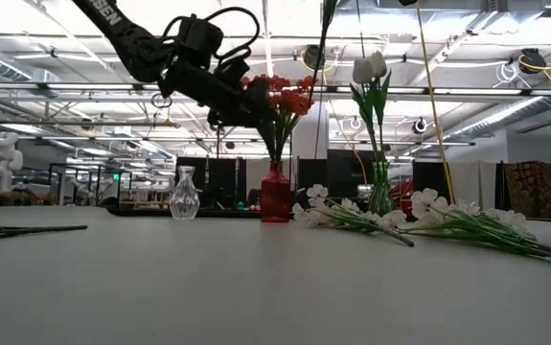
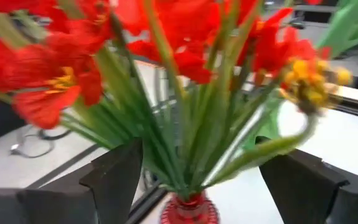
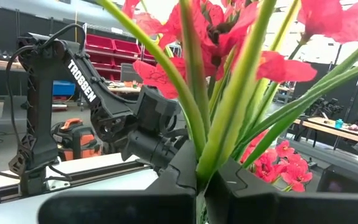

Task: Sort flowers into vase by color
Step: Put the red flowers into the red vase

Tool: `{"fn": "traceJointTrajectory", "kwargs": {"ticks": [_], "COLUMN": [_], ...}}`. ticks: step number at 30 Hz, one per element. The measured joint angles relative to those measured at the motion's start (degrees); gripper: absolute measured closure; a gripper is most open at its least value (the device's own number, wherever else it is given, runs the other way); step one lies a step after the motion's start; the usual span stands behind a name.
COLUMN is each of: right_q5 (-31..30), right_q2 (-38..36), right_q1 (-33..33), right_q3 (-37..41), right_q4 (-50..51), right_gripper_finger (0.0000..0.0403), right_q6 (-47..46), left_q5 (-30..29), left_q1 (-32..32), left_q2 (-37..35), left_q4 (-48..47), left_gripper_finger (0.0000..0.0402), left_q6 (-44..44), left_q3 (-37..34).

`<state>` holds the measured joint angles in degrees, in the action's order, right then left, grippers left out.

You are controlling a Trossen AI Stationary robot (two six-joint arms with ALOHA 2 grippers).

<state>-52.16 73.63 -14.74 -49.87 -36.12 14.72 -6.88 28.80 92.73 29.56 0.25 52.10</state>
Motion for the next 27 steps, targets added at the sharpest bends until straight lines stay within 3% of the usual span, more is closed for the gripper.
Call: {"fn": "traceJointTrajectory", "kwargs": {"ticks": [5, 15, 27], "right_q5": [0.0, 2.9, 2.8], "right_q2": [0.0, 0.0, 0.0], "right_q1": [0.0, 0.1, 0.0], "right_q3": [0.0, 0.0, 0.0], "right_q4": [0.0, -0.1, 0.0], "right_gripper_finger": [0.0402, 0.0402, 0.0402], "right_q6": [-0.1, -0.1, 0.7], "left_q5": [6.8, 8.0, 8.5], "left_q1": [1.3, 3.9, 3.7], "left_q2": [0.0, 1.9, 6.6], "left_q4": [0.0, 0.1, 6.7], "left_gripper_finger": [0.0098, 0.0168, 0.0173], "left_q6": [1.7, 6.1, 6.1], "left_q3": [0.0, 0.0, 0.0]}}
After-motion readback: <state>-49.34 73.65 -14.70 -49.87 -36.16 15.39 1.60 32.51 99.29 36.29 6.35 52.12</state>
